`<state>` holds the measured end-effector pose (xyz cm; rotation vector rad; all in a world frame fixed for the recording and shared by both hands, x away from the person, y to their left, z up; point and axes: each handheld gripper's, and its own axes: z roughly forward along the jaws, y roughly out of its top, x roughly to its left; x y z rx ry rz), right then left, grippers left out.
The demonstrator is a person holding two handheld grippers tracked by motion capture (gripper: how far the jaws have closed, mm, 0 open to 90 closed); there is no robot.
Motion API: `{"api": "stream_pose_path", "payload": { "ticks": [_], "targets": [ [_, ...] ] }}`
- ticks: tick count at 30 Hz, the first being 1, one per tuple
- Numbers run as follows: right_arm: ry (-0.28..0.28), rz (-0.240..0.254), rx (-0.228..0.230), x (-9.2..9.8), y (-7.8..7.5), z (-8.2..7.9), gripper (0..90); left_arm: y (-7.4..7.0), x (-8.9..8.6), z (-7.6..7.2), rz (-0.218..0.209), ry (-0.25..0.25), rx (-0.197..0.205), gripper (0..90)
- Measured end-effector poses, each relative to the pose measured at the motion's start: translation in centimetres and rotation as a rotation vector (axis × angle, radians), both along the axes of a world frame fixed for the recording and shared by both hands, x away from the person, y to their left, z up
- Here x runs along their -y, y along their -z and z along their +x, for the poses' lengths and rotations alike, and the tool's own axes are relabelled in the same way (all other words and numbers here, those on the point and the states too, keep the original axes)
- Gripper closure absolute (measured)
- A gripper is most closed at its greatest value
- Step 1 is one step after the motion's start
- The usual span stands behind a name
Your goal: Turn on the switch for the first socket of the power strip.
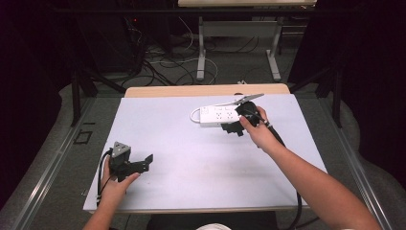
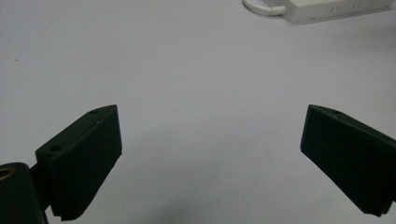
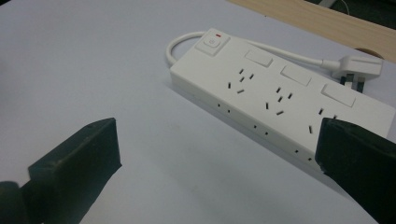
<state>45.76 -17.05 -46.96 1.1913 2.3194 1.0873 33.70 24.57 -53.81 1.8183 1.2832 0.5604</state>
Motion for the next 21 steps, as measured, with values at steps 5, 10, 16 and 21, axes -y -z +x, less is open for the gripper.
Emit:
{"api": "stream_pose_path", "payload": {
  "ticks": [5, 10, 16, 21],
  "targets": [
    [-0.006, 0.008, 0.015, 0.8, 0.2, -1.5, 0.0, 0.0, 0.1, 0.0, 0.004, 0.005, -0.005, 5.3],
    [-0.013, 0.007, 0.058, 1.8, 0.6, -3.0, 0.0, 0.1, 0.2, 0.0, 0.005, 0.010, -0.010, 5.2],
    [-0.011, 0.021, 0.064, 3.1, 1.4, -4.9, 0.0, 0.1, 0.3, 0.1, 0.012, 0.017, -0.020, 4.6],
    [0.013, 0.048, 0.059, 4.4, 2.5, -6.5, 0.0, 0.2, 0.4, 0.1, 0.009, 0.012, -0.020, 2.0]
  ]
}}
